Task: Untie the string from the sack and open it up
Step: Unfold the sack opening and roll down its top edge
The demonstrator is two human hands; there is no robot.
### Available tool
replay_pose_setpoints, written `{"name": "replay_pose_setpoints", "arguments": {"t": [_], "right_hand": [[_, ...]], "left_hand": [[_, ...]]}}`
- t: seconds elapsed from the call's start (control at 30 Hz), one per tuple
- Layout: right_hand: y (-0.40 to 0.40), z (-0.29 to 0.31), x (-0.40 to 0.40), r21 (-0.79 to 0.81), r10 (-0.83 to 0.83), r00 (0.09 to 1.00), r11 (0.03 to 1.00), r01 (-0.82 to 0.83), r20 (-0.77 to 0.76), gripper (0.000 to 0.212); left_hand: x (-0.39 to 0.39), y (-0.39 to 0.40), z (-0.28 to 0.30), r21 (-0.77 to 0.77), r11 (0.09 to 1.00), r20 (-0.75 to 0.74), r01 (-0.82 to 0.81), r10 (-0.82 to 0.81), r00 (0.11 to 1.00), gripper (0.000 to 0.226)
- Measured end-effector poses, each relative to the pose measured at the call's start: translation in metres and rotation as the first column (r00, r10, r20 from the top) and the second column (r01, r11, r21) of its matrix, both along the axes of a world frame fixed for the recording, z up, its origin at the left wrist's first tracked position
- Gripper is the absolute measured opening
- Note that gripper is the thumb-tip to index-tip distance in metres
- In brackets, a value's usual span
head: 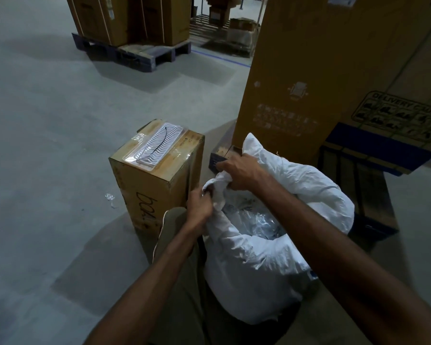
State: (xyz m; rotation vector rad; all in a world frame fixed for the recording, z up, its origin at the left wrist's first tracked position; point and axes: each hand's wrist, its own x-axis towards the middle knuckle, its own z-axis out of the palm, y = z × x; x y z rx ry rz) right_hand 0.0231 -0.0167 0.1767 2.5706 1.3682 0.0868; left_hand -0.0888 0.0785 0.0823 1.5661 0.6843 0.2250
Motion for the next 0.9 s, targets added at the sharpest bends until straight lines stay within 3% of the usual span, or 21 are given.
{"name": "replay_pose_setpoints", "arguments": {"t": [0.07, 0.13, 0.17, 0.23, 0.37, 0.43, 0.5, 0.53, 0.57, 0.6, 0.63, 0.67, 0.7, 0.77, 0.83, 0.9], "right_hand": [[0.001, -0.002, -0.004, -0.100, 0.074, 0.985, 0.993, -0.059, 0.153, 0.058], [-0.002, -0.009, -0.007, -0.246, 0.141, 0.958, 0.966, -0.078, 0.249, 0.093], [-0.004, -0.013, -0.007, -0.288, 0.164, 0.946, 0.954, -0.080, 0.279, 0.106], [-0.006, -0.026, -0.005, -0.299, 0.165, 0.941, 0.952, -0.073, 0.296, 0.108], [0.004, -0.039, 0.004, -0.141, 0.084, 0.985, 0.988, -0.063, 0.150, 0.049], [0.007, -0.033, 0.013, -0.123, -0.025, 0.999, 0.992, 0.029, 0.033, 0.032], [0.007, -0.026, 0.024, -0.177, -0.087, 0.995, 0.981, 0.079, -0.040, 0.039], [0.008, -0.024, 0.031, -0.221, -0.108, 0.992, 0.971, 0.091, -0.065, 0.044], [0.010, -0.022, 0.035, -0.268, -0.125, 0.988, 0.959, 0.097, -0.089, 0.047], [0.013, -0.020, 0.038, -0.313, -0.140, 0.984, 0.945, 0.098, -0.114, 0.049], [0.018, -0.019, 0.040, -0.352, -0.154, 0.979, 0.931, 0.098, -0.136, 0.049], [0.022, -0.018, 0.042, -0.373, -0.164, 0.975, 0.923, 0.097, -0.151, 0.048], [0.026, -0.019, 0.045, -0.370, -0.161, 0.975, 0.925, 0.094, -0.156, 0.046], [0.028, -0.021, 0.050, -0.289, -0.087, 0.986, 0.956, 0.043, -0.142, 0.048], [0.022, -0.033, 0.055, -0.214, 0.090, 0.996, 0.973, -0.089, -0.002, 0.063], [0.014, -0.042, 0.059, -0.221, 0.181, 0.970, 0.965, -0.143, 0.160, 0.090]], "left_hand": [[0.005, 0.002, 0.006, -0.337, 0.938, -0.067, -0.082, 0.064, 0.996, 0.031], [0.006, 0.011, 0.006, -0.651, 0.756, -0.073, -0.070, 0.030, 0.997, 0.038], [0.008, 0.018, 0.003, -0.729, 0.684, -0.055, -0.035, -0.007, 0.998, 0.043], [0.008, 0.025, -0.005, -0.776, 0.629, -0.011, 0.051, -0.095, 0.995, 0.050], [0.011, 0.029, -0.012, -0.761, 0.626, 0.073, 0.171, -0.180, 0.981, 0.045], [0.016, 0.037, -0.015, -0.663, 0.715, 0.103, 0.223, -0.208, 0.973, 0.057], [0.019, 0.042, -0.015, -0.316, 0.917, -0.034, 0.242, -0.266, 0.963, 0.084], [0.016, 0.040, -0.013, -0.015, 0.965, -0.126, 0.261, -0.261, 0.957, 0.091], [0.014, 0.035, -0.013, 0.323, 0.901, -0.193, 0.291, -0.238, 0.952, 0.088], [0.012, 0.027, -0.013, 0.602, 0.735, -0.220, 0.312, -0.223, 0.950, 0.079], [0.012, 0.020, -0.014, 0.742, 0.590, -0.215, 0.317, -0.238, 0.947, 0.067], [0.015, 0.014, -0.013, 0.786, 0.539, -0.193, 0.302, -0.250, 0.949, 0.055], [0.021, 0.011, -0.018, 0.781, 0.565, -0.144, 0.268, -0.254, 0.956, 0.043], [0.032, 0.010, -0.020, 0.667, 0.725, -0.036, 0.173, -0.201, 0.979, 0.025], [0.044, 0.017, -0.024, 0.412, 0.901, 0.007, 0.134, -0.150, 0.989, 0.023], [0.049, 0.023, -0.032, 0.021, 0.995, -0.046, 0.096, -0.095, 0.994, 0.019]]}}
